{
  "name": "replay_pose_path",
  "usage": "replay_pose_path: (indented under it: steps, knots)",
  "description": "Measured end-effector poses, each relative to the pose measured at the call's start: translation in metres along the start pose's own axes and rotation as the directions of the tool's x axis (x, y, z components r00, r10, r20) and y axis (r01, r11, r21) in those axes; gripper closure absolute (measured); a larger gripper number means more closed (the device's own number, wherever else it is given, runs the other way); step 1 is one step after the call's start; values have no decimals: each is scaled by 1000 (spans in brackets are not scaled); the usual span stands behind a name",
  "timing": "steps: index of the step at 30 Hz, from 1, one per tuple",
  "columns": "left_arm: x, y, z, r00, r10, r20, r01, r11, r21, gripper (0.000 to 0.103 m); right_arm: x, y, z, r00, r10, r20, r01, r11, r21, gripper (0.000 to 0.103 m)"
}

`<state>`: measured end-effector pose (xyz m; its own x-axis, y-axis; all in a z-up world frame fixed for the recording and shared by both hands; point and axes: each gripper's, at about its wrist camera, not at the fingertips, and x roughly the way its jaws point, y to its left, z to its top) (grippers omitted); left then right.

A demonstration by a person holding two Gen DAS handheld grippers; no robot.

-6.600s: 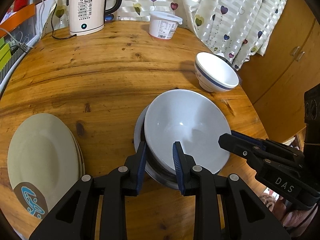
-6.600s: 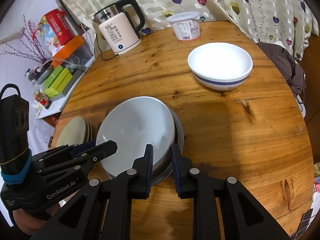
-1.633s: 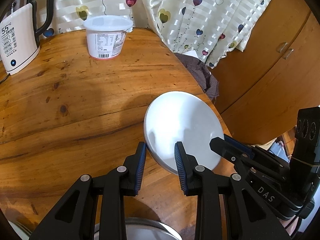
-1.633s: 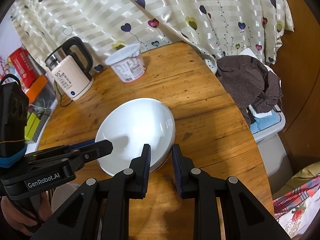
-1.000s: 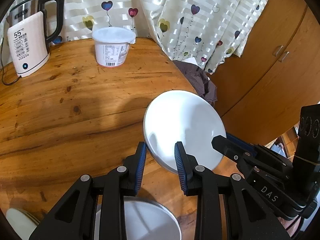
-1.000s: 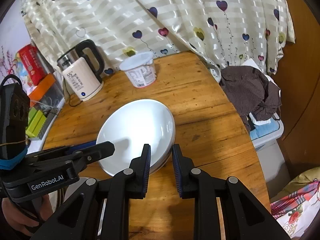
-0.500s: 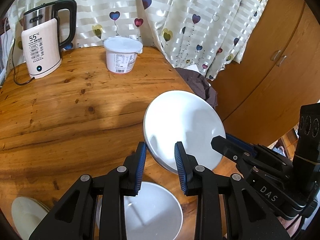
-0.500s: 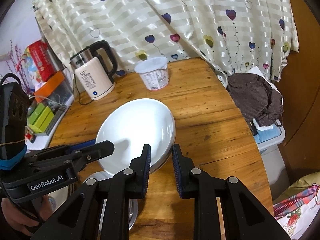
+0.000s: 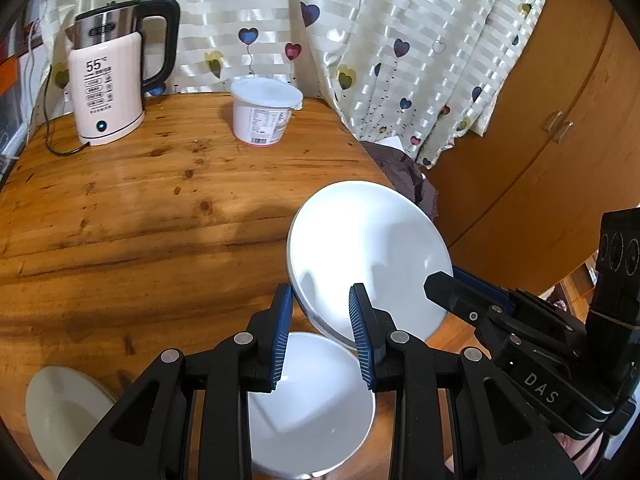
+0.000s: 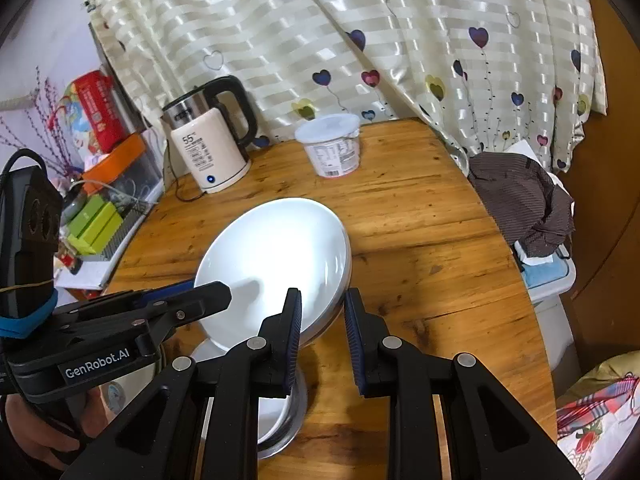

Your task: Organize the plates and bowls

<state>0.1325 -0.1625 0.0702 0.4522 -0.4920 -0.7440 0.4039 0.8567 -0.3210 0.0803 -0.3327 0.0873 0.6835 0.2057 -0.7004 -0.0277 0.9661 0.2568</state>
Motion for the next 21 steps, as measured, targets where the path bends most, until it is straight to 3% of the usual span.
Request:
replay_pose_path:
  steps: [21]
  knots:
    - [-27, 20, -36, 999, 39, -7, -39, 998, -45, 73, -6, 31, -24, 998, 57, -34, -58, 998, -30, 82]
